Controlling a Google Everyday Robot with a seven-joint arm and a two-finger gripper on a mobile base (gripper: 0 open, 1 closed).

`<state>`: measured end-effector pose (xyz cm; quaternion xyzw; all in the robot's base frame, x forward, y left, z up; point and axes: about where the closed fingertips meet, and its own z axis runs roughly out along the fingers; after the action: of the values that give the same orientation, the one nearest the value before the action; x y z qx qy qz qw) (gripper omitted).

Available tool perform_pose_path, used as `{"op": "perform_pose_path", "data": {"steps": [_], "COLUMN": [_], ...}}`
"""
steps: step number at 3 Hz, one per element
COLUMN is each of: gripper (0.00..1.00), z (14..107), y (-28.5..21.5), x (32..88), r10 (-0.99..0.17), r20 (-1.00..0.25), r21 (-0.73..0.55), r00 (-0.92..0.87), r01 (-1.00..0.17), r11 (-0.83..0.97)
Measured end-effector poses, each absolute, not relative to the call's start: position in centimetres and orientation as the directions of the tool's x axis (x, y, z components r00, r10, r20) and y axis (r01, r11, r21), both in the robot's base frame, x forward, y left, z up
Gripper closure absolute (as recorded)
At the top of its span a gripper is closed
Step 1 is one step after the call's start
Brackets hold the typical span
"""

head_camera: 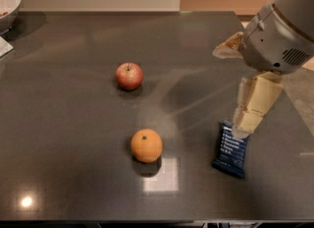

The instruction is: Pick orange

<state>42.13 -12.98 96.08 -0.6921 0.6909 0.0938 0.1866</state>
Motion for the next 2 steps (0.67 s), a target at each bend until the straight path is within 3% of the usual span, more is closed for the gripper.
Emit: {"op": "perform_pose_path", "data": {"steps": [2], "gripper": [0.00], "z": [91.3], "y": [-6.8], "x": [40.1], "r10": [-0.911], "r20": [-0.383], "r21": [-0.111], "r00": [0.150], "r01": [-0.987], "r11": [-0.116]}}
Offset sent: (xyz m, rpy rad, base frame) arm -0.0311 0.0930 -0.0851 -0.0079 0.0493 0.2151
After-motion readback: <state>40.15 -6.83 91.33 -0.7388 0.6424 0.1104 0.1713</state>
